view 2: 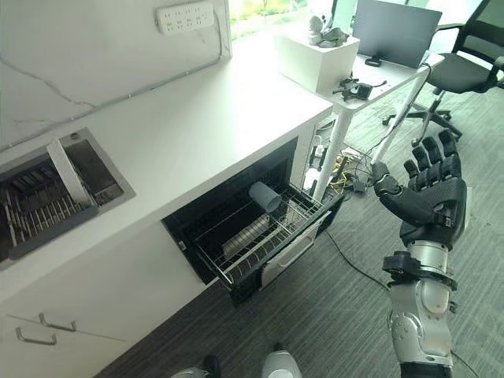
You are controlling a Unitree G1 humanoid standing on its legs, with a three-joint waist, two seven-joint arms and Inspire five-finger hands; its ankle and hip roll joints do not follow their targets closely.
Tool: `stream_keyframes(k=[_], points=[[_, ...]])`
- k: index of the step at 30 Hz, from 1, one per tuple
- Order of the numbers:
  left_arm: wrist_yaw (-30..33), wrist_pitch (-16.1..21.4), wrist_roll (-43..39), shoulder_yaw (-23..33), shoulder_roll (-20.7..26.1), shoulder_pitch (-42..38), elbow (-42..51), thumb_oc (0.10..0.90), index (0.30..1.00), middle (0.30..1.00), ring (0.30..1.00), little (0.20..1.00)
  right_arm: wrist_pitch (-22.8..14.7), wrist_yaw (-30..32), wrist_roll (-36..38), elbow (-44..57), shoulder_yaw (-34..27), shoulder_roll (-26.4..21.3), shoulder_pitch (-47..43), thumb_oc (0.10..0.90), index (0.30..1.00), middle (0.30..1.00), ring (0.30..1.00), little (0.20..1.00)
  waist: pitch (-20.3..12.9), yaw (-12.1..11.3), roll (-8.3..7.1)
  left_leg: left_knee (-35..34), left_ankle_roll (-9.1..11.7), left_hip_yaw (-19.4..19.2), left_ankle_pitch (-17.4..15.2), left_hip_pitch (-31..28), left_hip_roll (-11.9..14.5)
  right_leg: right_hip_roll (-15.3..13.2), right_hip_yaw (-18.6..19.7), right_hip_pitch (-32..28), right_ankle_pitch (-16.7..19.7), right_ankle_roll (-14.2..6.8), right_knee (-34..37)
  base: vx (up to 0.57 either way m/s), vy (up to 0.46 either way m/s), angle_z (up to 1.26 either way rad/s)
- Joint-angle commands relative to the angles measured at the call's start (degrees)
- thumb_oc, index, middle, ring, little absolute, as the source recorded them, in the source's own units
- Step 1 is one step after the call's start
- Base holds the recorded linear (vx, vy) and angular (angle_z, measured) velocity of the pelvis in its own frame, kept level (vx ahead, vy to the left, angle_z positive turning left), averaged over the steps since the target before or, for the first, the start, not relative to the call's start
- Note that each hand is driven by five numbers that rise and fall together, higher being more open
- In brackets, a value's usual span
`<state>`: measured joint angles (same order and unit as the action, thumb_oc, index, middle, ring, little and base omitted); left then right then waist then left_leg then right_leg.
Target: Place the dishes in the dishwasher.
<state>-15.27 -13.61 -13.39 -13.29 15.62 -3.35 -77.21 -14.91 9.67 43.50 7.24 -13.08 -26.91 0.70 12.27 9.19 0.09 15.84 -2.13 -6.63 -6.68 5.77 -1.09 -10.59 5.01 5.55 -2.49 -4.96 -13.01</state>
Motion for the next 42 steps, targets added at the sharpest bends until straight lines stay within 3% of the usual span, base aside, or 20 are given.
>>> stream_keyframes(k=[1,3,4,7,8,10,11,13,18,20,22,26,29,30,31,33,35,42], points=[[-3.42,-0.02,-7.52,2.05,-4.24,-0.06,3.76,0.8,0.9,0.9,0.9,0.9,-2.91,-3.03,-0.28,4.74,0.64,-2.16,-6.27,0.8,0.9,0.9,0.9,0.9,-2.76,-2.14,0.99,1.35,0.09,5.8,-7.55,-0.07,0.48,4.27,-4.85,-2.67,-9.58,-1.57,-4.18,0.11,0.203,-0.58],[-3.42,-0.34,-7.18,2.77,-4.14,0.83,3.88,0.8,0.9,0.9,0.9,0.9,-2.48,-2.64,-1.15,5.26,1.15,-1.38,-6.11,0.8,0.9,0.9,0.9,0.9,-2.9,-2.68,1.14,1.35,-0.88,4.96,-7.93,-0.06,0.29,4.7,-6.76,-2.63,-7.87,-1.84,-4.18,0.1,0.171,-0.4],[-2.98,-0.22,-6.95,3.41,-4.0,1.8,3.94,0.8,0.9,0.9,0.9,0.9,-1.86,-2.81,-1.16,5.51,1.67,-0.87,-5.99,0.8,0.9,0.9,0.9,0.9,-2.73,-3.17,1.25,1.35,-1.39,3.66,-8.2,-0.07,0.69,5.37,-9.82,-2.39,-5.6,-2.26,-4.18,0.09,0.127,-0.26],[-1.99,-0.72,-8.71,4.12,-3.57,2.36,4.43,0.8,0.9,0.9,0.9,0.9,-1.6,-3.67,-0.67,5.12,2.89,-0.7,-6.45,0.8,0.9,0.9,0.9,0.9,-2.4,-3.94,1.19,1.35,-1.54,1.26,-8.54,0.05,1.57,6.57,-13.92,-1.39,-4.2,-2.53,-4.18,0.02,0.023,-0.55],[-1.9,-1.03,-9.06,4.89,-3.39,2.63,4.86,0.8,0.9,0.9,0.9,0.9,-2.37,-3.71,-0.62,4.8,3.62,-1.09,-6.73,0.8,0.9,0.9,0.9,0.9,-2.02,-3.88,0.4,1.35,-1.32,0.81,-8.77,-0.05,0.9,8.33,-14.27,0.88,-5.15,-1.89,-4.18,0.03,-0.058,-0.36],[-2.18,0.23,-8.85,5.94,-3.66,3.58,4.62,0.8,0.9,0.9,0.9,0.9,-2.66,-4.26,0.12,5.2,3.7,-1.69,-6.67,0.8,0.9,0.9,0.9,0.9,-1.56,-3.83,-0.57,1.35,-1.03,0.17,-9.48,-0.89,-0.02,8.55,-15.75,3.71,-3.65,-1.98,-4.18,0.08,-0.131,-0.34],[-1.46,-0.15,-10.6,6.17,-3.26,3.64,5.7,0.8,0.9,0.9,0.9,0.9,-3.21,-4.03,1.43,4.59,3.78,-2.78,-7.27,0.8,0.9,0.9,0.9,0.9,-1.08,-4.08,-0.91,1.35,-0.85,0.69,-9.01,-1.24,-0.68,8.58,-14.37,4.91,-5.17,-1.03,-4.18,0.11,-0.211,-0.2],[-1.67,1.22,-12.71,7.66,-3.8,4.43,6.2,0.8,0.9,0.9,0.9,0.9,-3.39,-5.7,1.52,3.98,3.62,-3.57,-7.58,0.8,0.9,0.9,0.9,0.9,-1.81,-4.97,-1.59,1.35,-0.06,-0.7,-8.4,-1.5,-1.12,7.82,-15.12,4.02,-7.72,-0.07,-4.18,0.14,-0.236,0.12],[0.07,2.09,-13.23,8.73,-4.66,5.28,6.78,0.8,0.9,0.9,0.9,0.9,-1.89,-11.23,0.29,3.74,3.11,-4.36,-6.91,0.8,0.9,0.9,0.9,0.9,-1.35,-5.97,-3.83,1.78,1.35,-3.91,-5.72,-2.36,-2.33,5.46,-14.91,1.44,-8.96,1.0,-4.18,0.09,-0.117,0.29],[0.35,1.93,-11.91,9.27,-4.29,5.27,7.54,0.8,0.9,0.9,0.9,0.9,-1.01,-12.41,-0.11,3.76,3.76,-4.72,-7.38,0.8,0.9,0.9,0.9,0.9,-0.9,-6.01,-3.1,1.35,1.77,-5.54,-5.56,-1.09,-0.67,5.31,-16.04,0.64,-9.35,0.89,-4.18,0.02,0.03,0.3],[-0.24,1.74,-10.2,9.2,-4.31,5.33,7.81,0.8,0.9,0.9,0.9,0.9,0.14,-14.35,-0.91,4.06,4.59,-4.74,-7.8,0.8,0.9,0.9,0.9,0.9,-0.47,-6.07,-1.54,1.35,3.44,-6.74,-2.98,2.77,3.17,5.86,-17.84,-0.25,-10.32,0.71,-4.18,0.02,0.093,0.5],[0.24,3.06,-11.67,8.62,-4.93,5.67,6.68,0.8,0.9,0.9,0.9,0.9,0.46,-15.62,-1.31,4.79,7.67,-4.95,-8.68,0.8,0.9,0.9,0.9,0.9,-0.08,-7.16,0.41,1.35,6.7,-4.21,2.12,9.81,9.42,6.96,-18.4,-2.66,-12.71,1.08,-4.18,0.1,0.141,0.52],[-0.23,3.59,-12.72,8.88,-4.99,5.68,5.76,0.8,0.9,0.9,0.9,0.9,0.52,-15.9,-1.63,5.26,9.24,-5.21,-9.21,0.8,0.9,0.9,0.9,0.9,-0.29,-7.3,0.79,1.35,7.22,-3.83,2.69,10.4,11.43,6.27,-18.91,-3.41,-13.27,0.93,-4.18,0.11,0.201,-0.09],[-0.68,3.29,-12.1,9.46,-4.75,5.49,5.48,0.8,0.9,0.9,0.9,0.9,0.75,-16.21,-2.0,6.14,9.57,-5.12,-8.97,0.8,0.9,0.9,0.9,0.9,-0.41,-6.92,0.7,1.35,6.95,-5.51,1.72,8.99,12.07,5.0,-19.96,-4.17,-13.57,0.4,-4.18,0.16,0.32,-0.13],[-0.61,2.82,-10.7,9.57,-4.46,5.24,5.49,0.8,0.9,0.9,0.9,0.9,0.82,-15.92,-2.46,6.83,9.61,-5.0,-8.51,0.8,0.9,0.9,0.9,0.9,-0.65,-6.6,0.78,1.35,6.62,-6.68,1.18,8.38,12.22,4.41,-20.71,-4.53,-13.54,0.18,-4.18,0.26,0.461,-0.06],[-0.9,2.6,-5.98,7.55,-3.31,4.19,5.16,0.8,0.9,0.9,0.9,0.9,0.04,-14.65,-2.0,8.04,9.24,-3.47,-6.61,0.8,0.9,0.9,0.9,0.9,-1.92,-5.99,1.13,1.35,5.07,-7.42,-1.45,6.49,9.93,2.53,-21.61,-5.9,-12.99,-0.84,-4.18,0.28,0.481,0.26],[0.16,1.0,-9.86,5.83,-2.22,3.0,5.61,0.8,0.9,0.9,0.9,0.9,0.25,-14.21,-3.16,7.82,10.02,-2.19,-7.24,0.8,0.9,0.9,0.9,0.9,-2.94,-6.01,1.62,1.35,4.14,-6.93,-3.56,5.59,8.52,0.37,-22.38,-5.39,-11.68,-2.47,-4.18,0.15,0.302,0.21],[0.69,1.88,-10.48,5.78,-3.18,4.12,4.94,0.8,0.9,0.9,0.9,0.9,-1.48,-15.6,-5.69,9.3,11.25,-0.88,-8.27,0.8,0.9,0.9,0.9,0.9,-3.61,-8.24,0.09,1.35,2.26,-8.38,-5.73,4.92,7.75,-3.82,-24.81,-3.28,-9.14,-5.24,-4.18,0.04,0.032,-0.04]])
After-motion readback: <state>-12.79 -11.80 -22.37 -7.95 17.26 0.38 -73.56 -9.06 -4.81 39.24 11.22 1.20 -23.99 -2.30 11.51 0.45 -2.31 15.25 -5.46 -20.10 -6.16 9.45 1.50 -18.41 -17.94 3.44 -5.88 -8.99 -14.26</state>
